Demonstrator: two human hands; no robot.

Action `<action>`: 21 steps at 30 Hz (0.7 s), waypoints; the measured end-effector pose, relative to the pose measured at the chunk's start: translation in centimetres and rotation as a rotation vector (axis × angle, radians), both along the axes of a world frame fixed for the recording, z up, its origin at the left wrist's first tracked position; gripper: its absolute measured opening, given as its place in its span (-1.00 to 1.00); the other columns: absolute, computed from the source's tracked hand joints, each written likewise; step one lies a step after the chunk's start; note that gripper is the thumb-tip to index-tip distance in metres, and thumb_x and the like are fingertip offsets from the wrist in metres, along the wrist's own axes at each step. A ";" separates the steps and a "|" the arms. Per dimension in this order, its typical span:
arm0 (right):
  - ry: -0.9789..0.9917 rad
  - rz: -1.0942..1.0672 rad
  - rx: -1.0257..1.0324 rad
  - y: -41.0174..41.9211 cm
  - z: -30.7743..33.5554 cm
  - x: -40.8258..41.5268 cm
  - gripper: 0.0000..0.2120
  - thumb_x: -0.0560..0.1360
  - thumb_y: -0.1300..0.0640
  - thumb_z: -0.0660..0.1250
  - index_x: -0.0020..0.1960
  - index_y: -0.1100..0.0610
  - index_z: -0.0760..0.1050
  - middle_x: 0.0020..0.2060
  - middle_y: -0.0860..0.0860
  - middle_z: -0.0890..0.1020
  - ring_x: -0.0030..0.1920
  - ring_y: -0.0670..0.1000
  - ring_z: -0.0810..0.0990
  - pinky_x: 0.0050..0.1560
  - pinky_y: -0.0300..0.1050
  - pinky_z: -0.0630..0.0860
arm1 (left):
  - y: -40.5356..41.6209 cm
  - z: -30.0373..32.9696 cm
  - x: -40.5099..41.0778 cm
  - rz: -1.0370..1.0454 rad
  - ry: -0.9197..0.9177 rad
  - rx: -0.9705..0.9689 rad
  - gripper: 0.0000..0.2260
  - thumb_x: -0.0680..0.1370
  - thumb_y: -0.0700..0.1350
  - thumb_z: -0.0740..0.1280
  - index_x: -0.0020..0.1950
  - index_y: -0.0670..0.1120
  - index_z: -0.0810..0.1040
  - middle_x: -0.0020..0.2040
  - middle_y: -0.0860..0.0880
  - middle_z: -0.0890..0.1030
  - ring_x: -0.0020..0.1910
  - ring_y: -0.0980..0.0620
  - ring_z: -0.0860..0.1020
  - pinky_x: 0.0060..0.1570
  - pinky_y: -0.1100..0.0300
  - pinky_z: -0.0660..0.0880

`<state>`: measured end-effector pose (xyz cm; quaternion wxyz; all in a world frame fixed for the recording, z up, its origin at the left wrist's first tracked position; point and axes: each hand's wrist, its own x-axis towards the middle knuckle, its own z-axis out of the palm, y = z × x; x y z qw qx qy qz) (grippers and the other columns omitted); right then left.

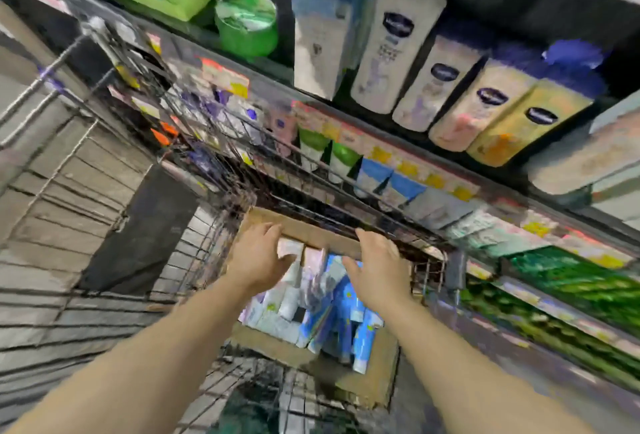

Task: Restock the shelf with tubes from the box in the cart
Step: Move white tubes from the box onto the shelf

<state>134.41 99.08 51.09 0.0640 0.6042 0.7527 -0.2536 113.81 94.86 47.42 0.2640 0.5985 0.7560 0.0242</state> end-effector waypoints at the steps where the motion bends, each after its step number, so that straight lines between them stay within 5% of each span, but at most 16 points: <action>1: -0.004 -0.020 -0.013 -0.1 -1.3 0.0 -0.46 0.58 -0.09 0.22 0.49 0.07 0.22 0.40 0.03 0.36 0.40 0.10 0.29 0.37 -0.03 0.24 | -0.2 -1.4 0.3 -0.009 -0.017 -0.029 -0.43 0.51 0.11 0.35 0.45 -0.10 0.36 0.39 -0.12 0.44 0.35 -0.16 0.39 0.31 0.04 0.29; 10: -0.040 -0.147 -0.116 -1.0 -10.2 0.9 -0.52 0.56 0.00 0.26 0.44 0.10 0.31 0.34 0.10 0.43 0.34 0.16 0.35 0.34 0.01 0.28 | -1.1 -12.3 4.9 -0.004 -0.144 -0.268 -0.53 0.53 0.01 0.29 0.42 -0.06 0.38 0.25 -0.15 0.53 0.25 -0.15 0.45 0.21 0.10 0.34; 15: -0.039 -0.151 -0.155 -1.7 -12.8 1.5 -0.47 0.57 -0.05 0.25 0.49 0.07 0.24 0.42 0.05 0.36 0.42 0.12 0.28 0.40 -0.01 0.24 | -1.3 -15.3 7.0 0.053 -0.137 -0.177 -0.71 0.48 0.06 0.29 0.12 -0.05 0.55 0.05 -0.11 0.61 0.03 -0.19 0.57 -0.04 0.05 0.49; 21: -0.016 -0.166 -0.172 -2.1 -13.9 2.6 -0.47 0.59 -0.04 0.22 0.52 0.03 0.21 0.46 -0.01 0.32 0.46 0.05 0.21 0.42 -0.04 0.18 | -1.1 -15.6 8.7 0.022 0.059 -0.231 -0.73 0.48 0.26 0.27 -0.19 0.08 0.47 -0.19 0.06 0.57 -0.07 -0.02 0.55 -0.04 0.08 0.29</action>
